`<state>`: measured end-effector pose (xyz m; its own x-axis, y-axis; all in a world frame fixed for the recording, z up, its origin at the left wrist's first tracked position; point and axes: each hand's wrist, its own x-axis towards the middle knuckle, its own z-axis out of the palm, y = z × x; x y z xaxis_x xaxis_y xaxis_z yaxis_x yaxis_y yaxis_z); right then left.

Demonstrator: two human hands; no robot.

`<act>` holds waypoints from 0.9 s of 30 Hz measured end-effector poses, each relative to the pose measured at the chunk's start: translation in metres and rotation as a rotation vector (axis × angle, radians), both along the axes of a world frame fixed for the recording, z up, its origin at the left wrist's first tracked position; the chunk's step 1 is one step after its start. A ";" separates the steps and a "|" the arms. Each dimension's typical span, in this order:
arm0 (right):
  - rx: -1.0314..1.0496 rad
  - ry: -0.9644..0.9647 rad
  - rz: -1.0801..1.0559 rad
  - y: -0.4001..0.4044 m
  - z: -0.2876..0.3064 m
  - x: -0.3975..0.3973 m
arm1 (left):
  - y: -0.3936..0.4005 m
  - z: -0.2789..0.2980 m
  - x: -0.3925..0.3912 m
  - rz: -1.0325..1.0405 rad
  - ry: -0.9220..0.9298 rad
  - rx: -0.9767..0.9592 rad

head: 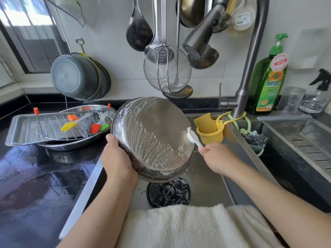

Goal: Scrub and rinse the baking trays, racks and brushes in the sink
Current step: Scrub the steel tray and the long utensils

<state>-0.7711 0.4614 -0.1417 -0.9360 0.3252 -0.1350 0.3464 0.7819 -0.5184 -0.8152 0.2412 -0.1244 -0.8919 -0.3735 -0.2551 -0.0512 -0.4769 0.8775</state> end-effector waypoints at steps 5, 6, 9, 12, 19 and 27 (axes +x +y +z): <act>0.002 -0.041 0.180 -0.017 -0.004 0.008 | -0.001 0.001 0.002 -0.004 0.015 0.006; 0.008 -0.029 0.097 -0.008 -0.001 0.002 | 0.000 0.002 0.004 -0.001 0.013 0.017; 0.004 0.002 0.050 -0.003 -0.003 -0.001 | 0.001 0.003 0.005 -0.013 0.009 0.022; -0.037 -0.041 0.252 -0.026 -0.010 0.012 | 0.000 0.001 0.003 -0.025 0.004 0.013; 0.012 -0.008 0.144 -0.016 -0.009 0.002 | 0.001 0.001 0.004 -0.068 -0.014 -0.015; 0.033 -0.022 0.136 -0.012 -0.008 0.000 | 0.001 0.000 0.005 -0.107 -0.019 -0.060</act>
